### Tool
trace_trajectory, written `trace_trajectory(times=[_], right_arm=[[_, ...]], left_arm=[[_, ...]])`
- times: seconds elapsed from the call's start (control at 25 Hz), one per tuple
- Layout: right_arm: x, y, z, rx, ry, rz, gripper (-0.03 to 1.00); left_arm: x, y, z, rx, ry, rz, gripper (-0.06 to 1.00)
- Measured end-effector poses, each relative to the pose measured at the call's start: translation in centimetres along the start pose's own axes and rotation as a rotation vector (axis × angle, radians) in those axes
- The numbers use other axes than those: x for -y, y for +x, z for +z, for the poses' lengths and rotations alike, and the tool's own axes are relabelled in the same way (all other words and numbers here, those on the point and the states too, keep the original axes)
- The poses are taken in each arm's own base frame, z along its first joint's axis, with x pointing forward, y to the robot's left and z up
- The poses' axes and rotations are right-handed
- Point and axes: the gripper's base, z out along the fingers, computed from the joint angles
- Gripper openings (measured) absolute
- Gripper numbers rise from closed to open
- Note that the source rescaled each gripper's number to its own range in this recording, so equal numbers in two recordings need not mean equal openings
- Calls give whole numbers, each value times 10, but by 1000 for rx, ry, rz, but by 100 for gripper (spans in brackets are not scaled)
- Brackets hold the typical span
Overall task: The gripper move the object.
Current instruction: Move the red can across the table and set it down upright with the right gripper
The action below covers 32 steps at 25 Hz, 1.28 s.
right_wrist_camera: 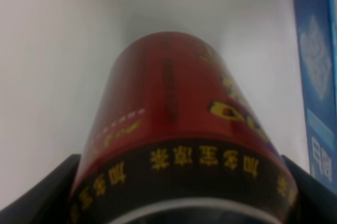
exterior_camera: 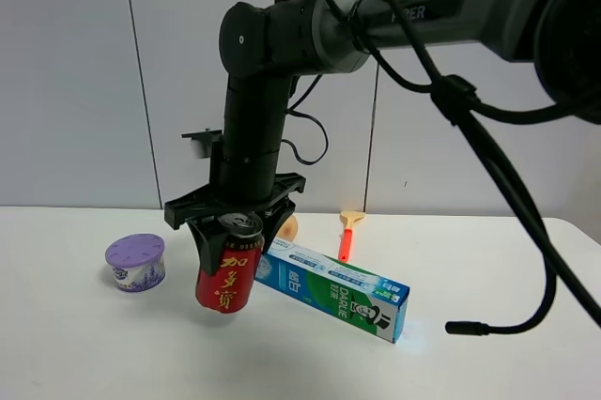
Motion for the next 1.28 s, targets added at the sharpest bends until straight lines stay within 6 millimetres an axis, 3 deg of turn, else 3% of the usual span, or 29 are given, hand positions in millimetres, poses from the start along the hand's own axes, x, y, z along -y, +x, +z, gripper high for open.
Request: trace_trajectory(times=[0.32, 0.84, 0.88, 1.0, 1.04, 1.16, 1.28], right_arm=[[2, 2, 22, -39, 6, -1, 0], [5, 2, 19, -37, 37, -13, 0], [5, 1, 16, -31, 39, -14, 4], [4, -1, -3, 9, 42, -16, 41], [3, -2, -9, 23, 43, -17, 49], [2, -2, -16, 37, 42, -17, 58], [2, -2, -16, 37, 42, -17, 60]], left_arm=[[0, 0, 0, 0, 0, 0, 100], [0, 0, 0, 0, 0, 0, 100], [0, 0, 0, 0, 0, 0, 100], [0, 0, 0, 0, 0, 0, 100], [0, 0, 0, 0, 0, 0, 100], [0, 0, 0, 0, 0, 0, 100], [0, 0, 0, 0, 0, 0, 100]])
